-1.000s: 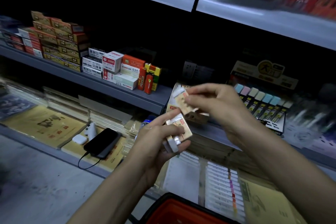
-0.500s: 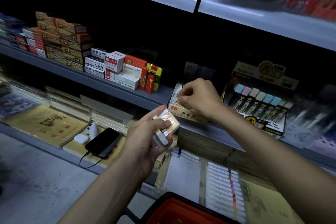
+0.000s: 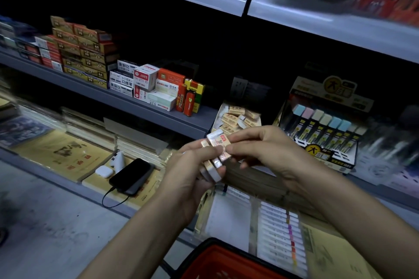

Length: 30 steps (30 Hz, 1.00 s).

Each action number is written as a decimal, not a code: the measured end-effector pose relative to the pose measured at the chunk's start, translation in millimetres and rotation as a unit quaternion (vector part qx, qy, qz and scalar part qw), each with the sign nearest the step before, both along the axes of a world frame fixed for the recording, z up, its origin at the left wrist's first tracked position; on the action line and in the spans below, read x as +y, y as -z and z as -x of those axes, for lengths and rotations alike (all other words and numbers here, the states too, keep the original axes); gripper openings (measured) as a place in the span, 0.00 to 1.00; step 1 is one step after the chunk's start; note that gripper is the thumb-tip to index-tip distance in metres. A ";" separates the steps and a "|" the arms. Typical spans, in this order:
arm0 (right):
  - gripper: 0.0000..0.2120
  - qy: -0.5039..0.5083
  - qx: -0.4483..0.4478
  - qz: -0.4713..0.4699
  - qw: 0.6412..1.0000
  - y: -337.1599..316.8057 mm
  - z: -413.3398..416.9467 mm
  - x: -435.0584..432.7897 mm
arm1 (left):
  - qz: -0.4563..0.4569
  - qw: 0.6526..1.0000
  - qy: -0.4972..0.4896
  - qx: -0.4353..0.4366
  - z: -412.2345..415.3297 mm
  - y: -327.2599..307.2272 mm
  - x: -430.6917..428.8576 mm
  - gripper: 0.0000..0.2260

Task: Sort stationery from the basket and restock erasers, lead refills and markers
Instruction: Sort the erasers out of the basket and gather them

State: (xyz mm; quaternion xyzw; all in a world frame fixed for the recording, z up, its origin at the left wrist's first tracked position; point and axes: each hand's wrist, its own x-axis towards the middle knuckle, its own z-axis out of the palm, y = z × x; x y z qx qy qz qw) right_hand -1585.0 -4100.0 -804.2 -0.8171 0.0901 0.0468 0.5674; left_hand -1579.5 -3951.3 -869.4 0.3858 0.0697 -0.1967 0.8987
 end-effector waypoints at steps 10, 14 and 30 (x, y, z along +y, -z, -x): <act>0.09 0.068 -0.223 0.454 0.860 16.1 -81.1 -10.6 | 0.094 0.990 -0.013 0.105 -4.7 -7.4 11.7 0.13; 0.05 0.030 -0.220 0.525 0.821 30.5 -96.9 -6.0 | 0.095 0.988 -0.018 0.119 -3.9 -10.8 14.3 0.12; 0.09 -0.097 -0.117 0.201 0.968 3.0 -4.4 1.1 | 0.101 0.990 0.018 0.096 4.7 -10.9 1.4 0.09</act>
